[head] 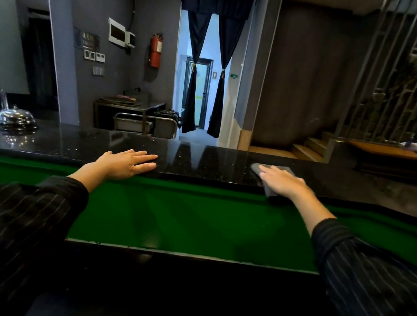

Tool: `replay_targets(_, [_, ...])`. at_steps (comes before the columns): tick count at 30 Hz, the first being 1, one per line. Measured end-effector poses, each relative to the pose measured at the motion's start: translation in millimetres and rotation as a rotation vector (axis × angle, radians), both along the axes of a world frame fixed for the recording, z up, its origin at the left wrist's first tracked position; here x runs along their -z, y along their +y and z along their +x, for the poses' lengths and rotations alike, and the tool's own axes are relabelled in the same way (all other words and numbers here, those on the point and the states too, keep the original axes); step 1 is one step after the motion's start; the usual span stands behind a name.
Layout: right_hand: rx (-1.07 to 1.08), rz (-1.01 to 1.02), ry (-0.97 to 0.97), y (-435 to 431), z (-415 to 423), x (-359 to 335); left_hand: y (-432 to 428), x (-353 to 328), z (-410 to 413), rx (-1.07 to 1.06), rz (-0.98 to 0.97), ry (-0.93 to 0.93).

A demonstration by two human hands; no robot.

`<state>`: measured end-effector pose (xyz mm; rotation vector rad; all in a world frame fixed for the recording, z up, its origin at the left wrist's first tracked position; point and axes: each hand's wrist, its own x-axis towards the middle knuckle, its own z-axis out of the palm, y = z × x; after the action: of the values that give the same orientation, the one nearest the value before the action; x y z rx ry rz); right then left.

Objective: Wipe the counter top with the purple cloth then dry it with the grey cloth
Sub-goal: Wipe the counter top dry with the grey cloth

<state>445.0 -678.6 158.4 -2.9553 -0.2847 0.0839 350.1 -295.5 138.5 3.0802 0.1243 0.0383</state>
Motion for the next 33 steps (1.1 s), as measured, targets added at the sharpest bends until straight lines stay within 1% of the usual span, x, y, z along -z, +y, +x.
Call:
replay_targets(2, [0.056, -0.015, 0.025, -5, 12, -1, 1, 1, 2, 0.000, 0.021, -0.015])
replay_targets(7, [0.153, -0.021, 0.050, 23, 27, -5, 3, 6, 5, -0.002, -0.006, -0.037])
replay_targets(9, [0.147, -0.018, 0.044, 39, 30, -9, 7, 7, 8, -0.009, -0.006, -0.047])
replay_targets(12, [0.064, -0.016, 0.035, 71, 27, -10, 10, 2, 12, 0.004, 0.001, -0.040])
replay_targets(15, [-0.107, -0.021, 0.051, 93, 14, -6, 4, 2, 10, 0.002, 0.007, -0.046])
replay_targets(19, [-0.302, 0.037, 0.133, 76, 12, -11, -5, 2, 2, -0.002, 0.002, -0.050])
replay_targets(21, [-0.259, 0.063, 0.133, 59, 29, -11, -5, 2, 1, -0.002, 0.003, -0.055])
replay_targets(23, [-0.130, 0.045, 0.080, 52, 42, -8, -4, 3, 2, -0.003, -0.001, -0.065])
replay_targets(27, [0.056, -0.026, 0.024, 78, 48, -5, -1, 6, 4, 0.001, -0.002, -0.091])
replay_targets(30, [0.091, -0.027, 0.008, 117, 51, -4, 0, 11, 4, 0.024, 0.020, -0.137])
replay_targets(33, [0.044, -0.021, 0.004, 169, 51, -2, 1, 12, 5, 0.048, 0.057, -0.180])
